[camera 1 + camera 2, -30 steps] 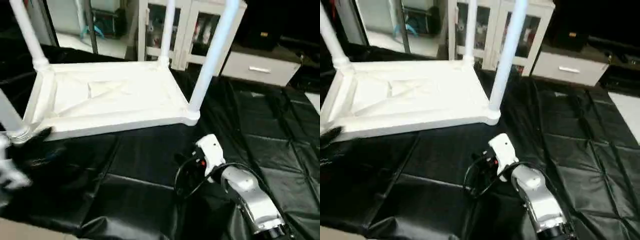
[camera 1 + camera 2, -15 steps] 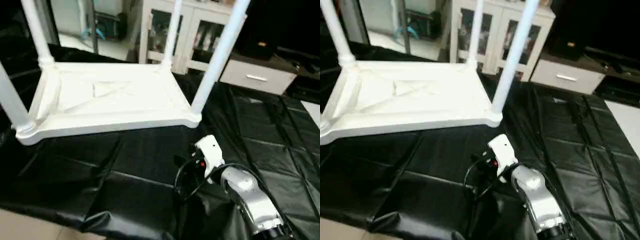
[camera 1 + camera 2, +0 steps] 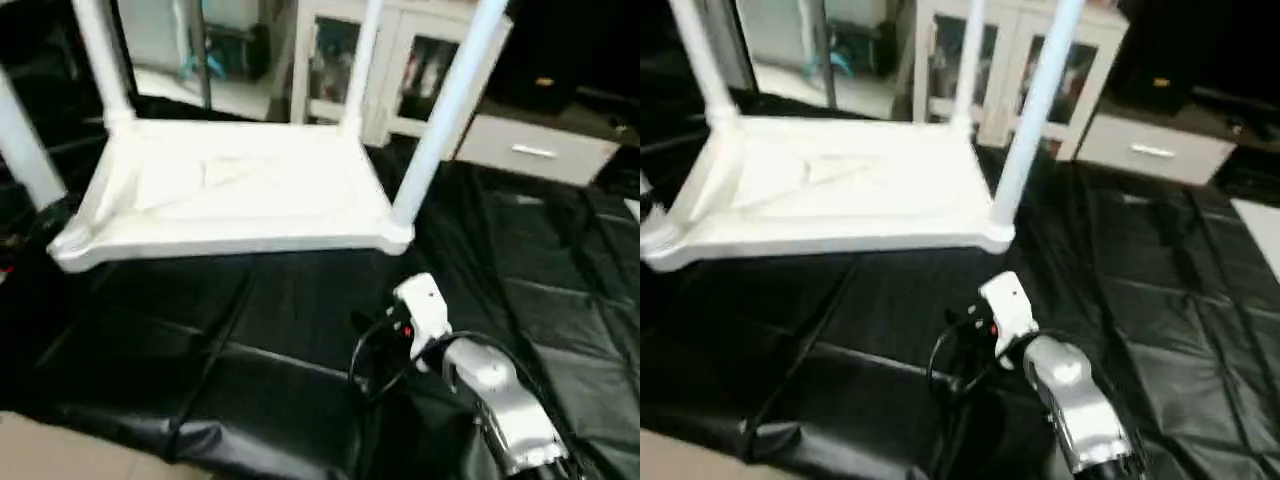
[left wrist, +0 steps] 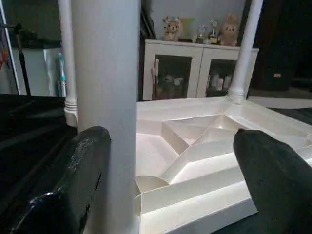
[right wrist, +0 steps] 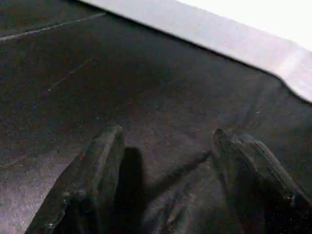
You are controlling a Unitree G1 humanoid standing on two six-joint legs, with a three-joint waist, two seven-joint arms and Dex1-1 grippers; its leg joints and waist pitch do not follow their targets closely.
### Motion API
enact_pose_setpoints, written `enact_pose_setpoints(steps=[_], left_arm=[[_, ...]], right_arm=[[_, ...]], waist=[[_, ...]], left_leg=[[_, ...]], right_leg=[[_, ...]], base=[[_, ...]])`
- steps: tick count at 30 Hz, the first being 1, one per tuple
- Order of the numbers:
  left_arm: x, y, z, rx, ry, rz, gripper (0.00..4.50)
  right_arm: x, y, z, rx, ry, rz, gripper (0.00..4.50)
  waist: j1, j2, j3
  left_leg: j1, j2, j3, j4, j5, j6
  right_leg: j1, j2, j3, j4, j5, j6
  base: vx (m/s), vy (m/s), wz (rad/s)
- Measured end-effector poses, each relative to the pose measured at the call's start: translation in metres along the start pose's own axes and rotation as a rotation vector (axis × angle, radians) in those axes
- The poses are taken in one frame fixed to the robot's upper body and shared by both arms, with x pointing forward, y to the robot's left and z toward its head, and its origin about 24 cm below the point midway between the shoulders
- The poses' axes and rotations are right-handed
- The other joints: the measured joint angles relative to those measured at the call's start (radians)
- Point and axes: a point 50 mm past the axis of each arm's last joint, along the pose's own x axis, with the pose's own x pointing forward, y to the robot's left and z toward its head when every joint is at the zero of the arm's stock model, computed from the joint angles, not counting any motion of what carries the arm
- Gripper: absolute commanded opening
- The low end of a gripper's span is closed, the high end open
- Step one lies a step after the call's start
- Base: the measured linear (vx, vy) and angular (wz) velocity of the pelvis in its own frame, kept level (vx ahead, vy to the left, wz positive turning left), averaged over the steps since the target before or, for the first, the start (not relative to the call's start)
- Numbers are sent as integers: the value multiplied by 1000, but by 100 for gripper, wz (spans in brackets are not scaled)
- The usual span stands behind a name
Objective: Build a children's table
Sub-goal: Rotate leg to tighten, then rotate table base
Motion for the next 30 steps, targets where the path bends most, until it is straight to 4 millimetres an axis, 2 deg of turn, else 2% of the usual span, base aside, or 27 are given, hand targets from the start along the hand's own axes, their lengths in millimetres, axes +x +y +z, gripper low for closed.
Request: enact_pose_setpoints(steps=[2,6,8,13,17,23,27,30], left_arm=[[10,0,-1,4,21,5,444],[17,3,-4,33,58,43,444],[16,4,-4,29,61,44,444],[13,11,-8,1,47,90,444],[11,18,-11,4,46,160,444],[9,23,-13,-2,46,243,444],[21,21,-6,-39,0,219,444],[30,18,-2,-23,-5,210,444]], right_arm=[[1,1,0,4,-2,0,314],[0,2,-2,7,1,-10,314],[-2,1,-4,8,7,-22,314],[-7,-2,-4,9,2,-50,314],[-9,-2,-5,16,10,-61,314],[-11,1,-2,17,-9,-68,314],[-13,3,-9,34,8,-69,314],[-12,2,-5,25,-1,-65,314]], waist=[[8,9,-2],[7,31,0],[4,37,1],[0,43,5],[-18,44,5],[-29,48,8],[-28,44,6],[-27,44,6]], left_leg=[[-1,0,0,0,0,0],[-2,0,1,0,0,0],[-2,0,1,0,0,0],[-2,0,1,-1,0,0],[-2,0,0,-2,0,-1],[-2,0,0,-2,1,-1],[-4,0,0,-2,1,-1],[-5,0,0,-1,1,-1]], right_leg=[[1,0,0,0,0,0],[1,-1,1,-1,-1,1],[1,-1,1,-1,-1,1],[0,-1,1,0,-1,1],[0,0,0,0,-1,2],[0,0,0,-1,-1,2],[-1,-1,0,-2,-1,1],[-1,-1,0,-2,-1,1]], base=[[0,0,0],[0,0,0],[0,0,0],[0,0,0],[0,0,0],[0,0,0],[0,0,0],[0,0,0]])
